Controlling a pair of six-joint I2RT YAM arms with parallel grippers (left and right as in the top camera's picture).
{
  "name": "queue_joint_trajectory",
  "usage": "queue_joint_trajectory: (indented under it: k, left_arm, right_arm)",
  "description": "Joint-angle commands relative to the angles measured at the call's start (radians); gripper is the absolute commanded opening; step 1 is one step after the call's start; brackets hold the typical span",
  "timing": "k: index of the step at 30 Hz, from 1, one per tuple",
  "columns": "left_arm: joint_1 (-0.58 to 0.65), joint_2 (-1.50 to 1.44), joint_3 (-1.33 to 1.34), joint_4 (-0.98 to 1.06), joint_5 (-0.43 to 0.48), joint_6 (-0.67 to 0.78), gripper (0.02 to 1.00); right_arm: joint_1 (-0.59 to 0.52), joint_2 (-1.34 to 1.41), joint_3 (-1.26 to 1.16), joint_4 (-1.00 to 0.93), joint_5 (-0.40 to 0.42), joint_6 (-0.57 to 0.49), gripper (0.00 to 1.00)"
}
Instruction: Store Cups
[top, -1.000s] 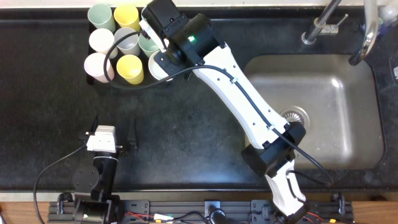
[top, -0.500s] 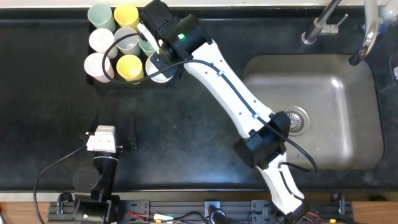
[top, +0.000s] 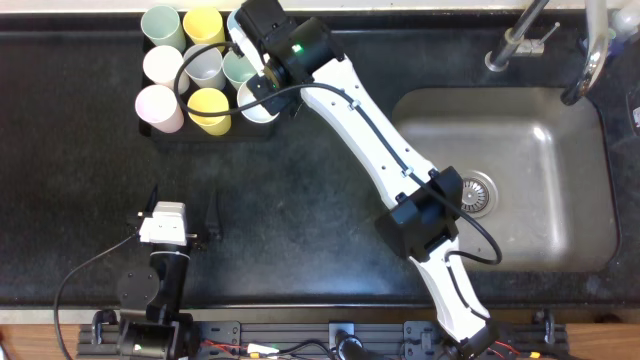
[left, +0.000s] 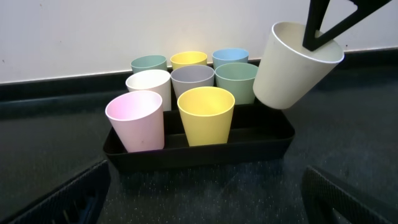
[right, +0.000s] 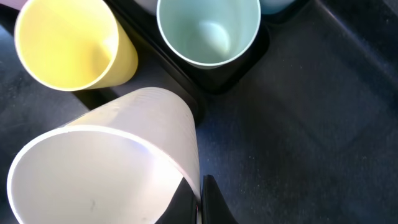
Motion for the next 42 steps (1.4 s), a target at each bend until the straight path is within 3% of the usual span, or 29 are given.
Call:
queue_joint_trajectory:
  k: [1,13,39,41,42]
  left_arm:
    - [0.003,-0.01,-0.003,-0.001,0.013,0.018,0.998]
    - [0.003,-0.01,-0.003,-0.001,0.013,0.018,0.998]
    - [0.003,-0.01,-0.003,-0.001,0.013,0.018,0.998]
    - [0.003,-0.01,-0.003,-0.001,0.013,0.018,0.998]
    - [0.003,-0.01,-0.003,-0.001,0.013,0.018,0.998]
  right_arm:
    - [0.005,0.051,0.023,0.007,-0.024,0.008,0.042]
    - [0.005,0.078,0.023,0.032,-0.069,0.008,0.045]
    - [0.002,0.133,0.023,0.048,-0.057,0.0,0.045]
    - [0.002,0.133,0.023,0.049,-0.057,0.0,0.194]
    - [0.002,0.133,0.023,0.049,-0.057,0.0,0.371]
